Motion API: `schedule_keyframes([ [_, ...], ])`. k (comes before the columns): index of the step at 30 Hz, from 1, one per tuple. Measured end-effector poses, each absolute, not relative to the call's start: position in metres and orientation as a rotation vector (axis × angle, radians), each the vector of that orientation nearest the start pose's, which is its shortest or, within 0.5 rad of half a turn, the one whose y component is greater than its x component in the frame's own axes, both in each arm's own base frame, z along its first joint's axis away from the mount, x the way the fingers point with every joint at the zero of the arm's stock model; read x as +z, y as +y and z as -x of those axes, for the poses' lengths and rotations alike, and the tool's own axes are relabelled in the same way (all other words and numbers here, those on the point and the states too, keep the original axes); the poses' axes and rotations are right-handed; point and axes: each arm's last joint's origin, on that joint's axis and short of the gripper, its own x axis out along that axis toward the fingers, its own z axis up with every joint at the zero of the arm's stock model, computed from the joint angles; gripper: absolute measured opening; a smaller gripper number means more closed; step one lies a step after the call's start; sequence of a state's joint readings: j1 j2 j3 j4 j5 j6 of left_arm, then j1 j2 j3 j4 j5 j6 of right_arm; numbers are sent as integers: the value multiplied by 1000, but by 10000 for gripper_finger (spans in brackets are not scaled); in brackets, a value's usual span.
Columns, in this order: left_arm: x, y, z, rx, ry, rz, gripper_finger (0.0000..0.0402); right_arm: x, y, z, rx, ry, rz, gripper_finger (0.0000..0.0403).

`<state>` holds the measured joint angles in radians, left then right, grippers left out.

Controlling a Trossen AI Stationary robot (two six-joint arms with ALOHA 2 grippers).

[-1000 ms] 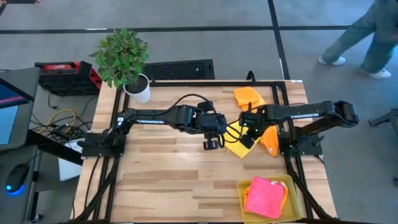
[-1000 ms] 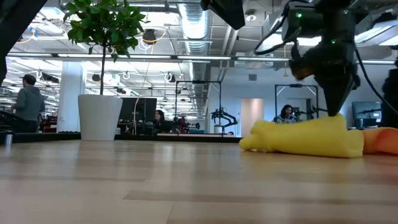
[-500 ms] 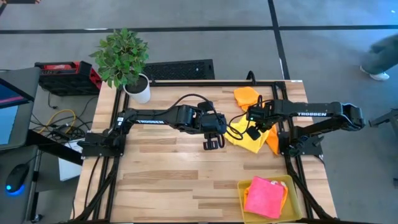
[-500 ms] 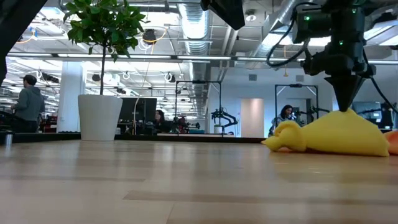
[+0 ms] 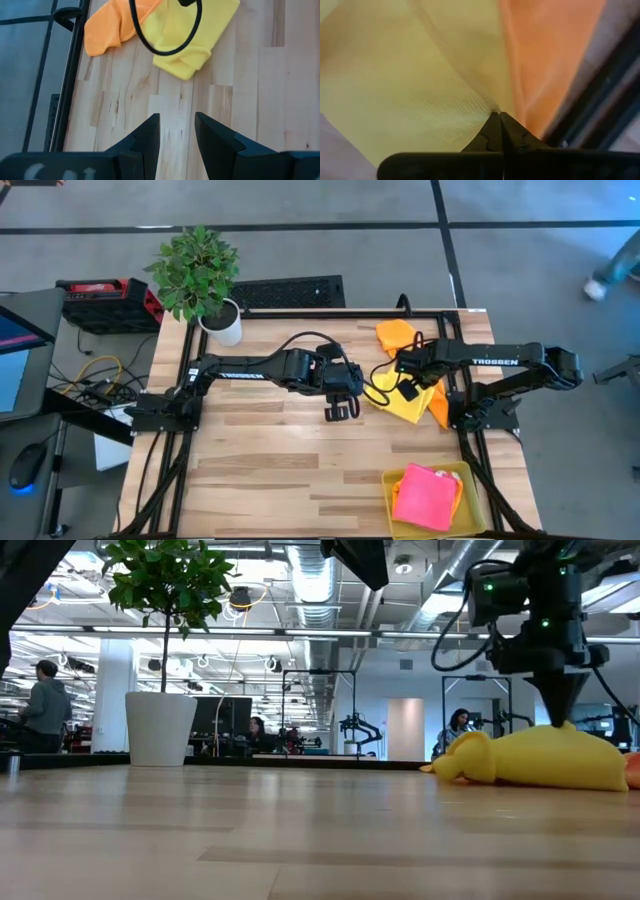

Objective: Fold microfiber towels
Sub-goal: Fold the yellow microfiber cloth

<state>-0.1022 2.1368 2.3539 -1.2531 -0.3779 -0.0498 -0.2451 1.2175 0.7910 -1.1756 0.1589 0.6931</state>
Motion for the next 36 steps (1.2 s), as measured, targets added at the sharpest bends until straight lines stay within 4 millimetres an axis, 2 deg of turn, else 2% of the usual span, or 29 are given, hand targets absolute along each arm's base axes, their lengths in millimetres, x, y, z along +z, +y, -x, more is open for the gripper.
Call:
schedule_keyframes([
  [6, 356, -34, -435, 275, 1001, -201, 116, 200, -44, -156, -931, 1519, -620, 3],
  [15, 356, -34, -435, 274, 1001, -201, 116, 191, -43, -152, -968, 1517, -649, 16],
  [27, 356, -34, -435, 277, 1000, -194, 116, 191, -43, -153, -962, 1513, -646, 101],
  [33, 356, -34, -435, 280, 1001, -190, 116, 191, -43, -153, -932, 1527, -626, 171],
  [36, 355, -34, -433, 280, 1022, -195, 116, 192, -41, -154, -857, 1556, -630, 201],
])
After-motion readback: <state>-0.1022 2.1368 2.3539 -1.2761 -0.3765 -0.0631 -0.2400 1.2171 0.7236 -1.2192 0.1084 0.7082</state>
